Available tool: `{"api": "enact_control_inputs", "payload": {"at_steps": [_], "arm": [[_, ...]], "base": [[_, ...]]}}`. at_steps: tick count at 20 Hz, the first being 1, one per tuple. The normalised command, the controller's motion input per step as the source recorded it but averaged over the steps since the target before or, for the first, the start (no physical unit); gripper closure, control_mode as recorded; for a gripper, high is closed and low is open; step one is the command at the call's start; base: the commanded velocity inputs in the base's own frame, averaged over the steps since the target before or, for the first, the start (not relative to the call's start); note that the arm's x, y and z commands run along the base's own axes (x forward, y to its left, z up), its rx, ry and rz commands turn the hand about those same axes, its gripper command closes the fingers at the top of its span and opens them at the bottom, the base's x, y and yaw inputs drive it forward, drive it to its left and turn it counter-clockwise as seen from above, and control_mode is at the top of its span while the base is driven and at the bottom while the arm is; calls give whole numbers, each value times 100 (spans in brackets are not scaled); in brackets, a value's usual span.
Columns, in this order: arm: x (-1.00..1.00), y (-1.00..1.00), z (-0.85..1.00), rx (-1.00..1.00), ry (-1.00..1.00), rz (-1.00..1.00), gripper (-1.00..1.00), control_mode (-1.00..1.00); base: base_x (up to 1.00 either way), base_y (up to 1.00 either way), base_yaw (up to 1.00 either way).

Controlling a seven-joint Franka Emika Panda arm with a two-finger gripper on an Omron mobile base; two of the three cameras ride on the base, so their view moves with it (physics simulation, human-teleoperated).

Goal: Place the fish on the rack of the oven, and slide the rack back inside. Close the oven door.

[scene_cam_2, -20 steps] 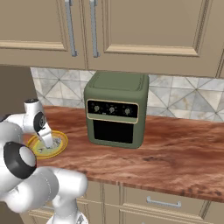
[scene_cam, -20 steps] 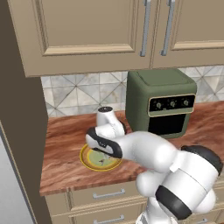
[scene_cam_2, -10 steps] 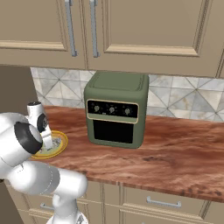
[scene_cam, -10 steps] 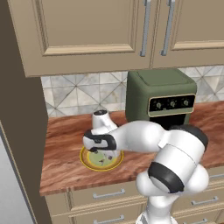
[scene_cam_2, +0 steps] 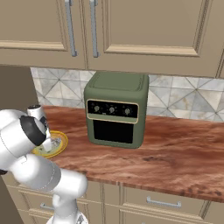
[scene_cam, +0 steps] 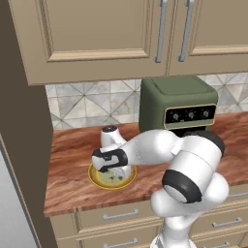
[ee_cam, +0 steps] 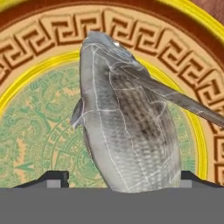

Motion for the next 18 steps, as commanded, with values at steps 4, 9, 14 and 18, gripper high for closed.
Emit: {"api": "enact_control_inputs", "payload": {"at_steps": [4,9,14,18], "arm": [[-4,0,0,0,-1,0,100,-100],[-43,-15,63,0,-15,0,100,-100],[-69,-47,97,1,-25,0,100,-100],[-97,-86,82,9,-14,-2,100,-100]], "base": [[0,0,0],[0,0,0],[0,0,0],[0,0,0]]}}
